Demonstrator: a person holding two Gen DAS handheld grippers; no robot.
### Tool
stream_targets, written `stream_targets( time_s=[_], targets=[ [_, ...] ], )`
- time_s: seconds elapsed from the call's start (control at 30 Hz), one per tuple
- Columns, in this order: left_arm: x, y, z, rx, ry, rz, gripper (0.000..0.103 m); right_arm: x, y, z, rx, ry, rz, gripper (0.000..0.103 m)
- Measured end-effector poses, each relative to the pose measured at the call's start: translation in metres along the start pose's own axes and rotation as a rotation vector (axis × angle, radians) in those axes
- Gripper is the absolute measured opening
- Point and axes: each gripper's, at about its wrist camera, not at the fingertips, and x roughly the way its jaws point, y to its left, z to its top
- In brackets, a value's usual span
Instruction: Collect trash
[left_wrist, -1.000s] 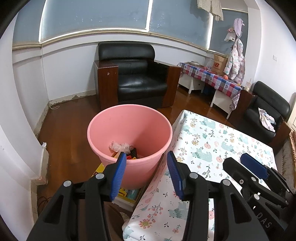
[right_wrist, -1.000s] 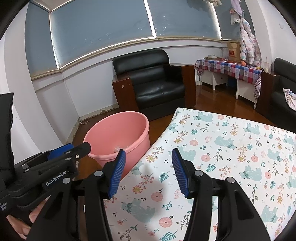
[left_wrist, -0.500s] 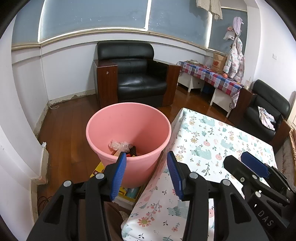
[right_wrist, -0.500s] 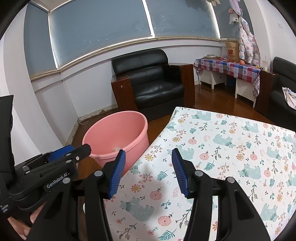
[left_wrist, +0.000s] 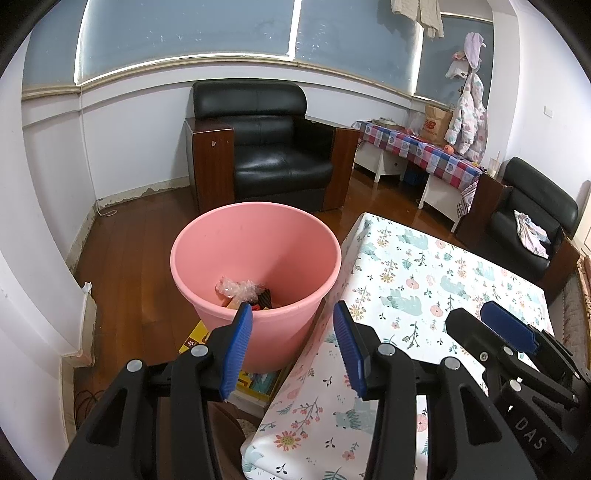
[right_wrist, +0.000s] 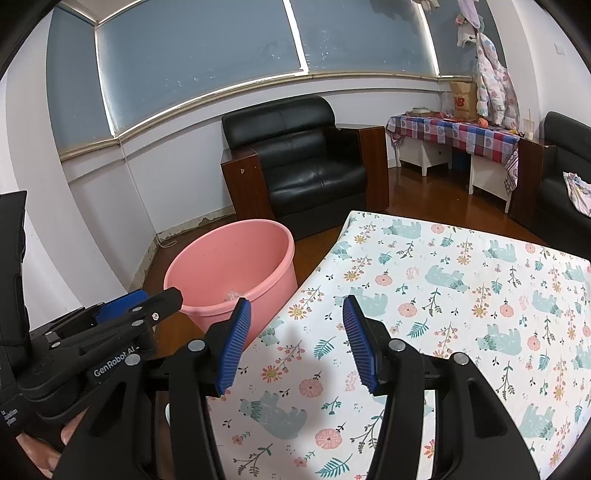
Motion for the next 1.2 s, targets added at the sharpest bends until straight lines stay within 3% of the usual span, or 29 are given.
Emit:
stream_targets(
  time_s=[1.2],
  targets=[
    [-0.0029,-0.0003,-0.0034,0.004,0.006,0.001,0.045,0.0056,-0.0031,-0.0042,0.007,0.018,-0.003,0.052]
  ],
)
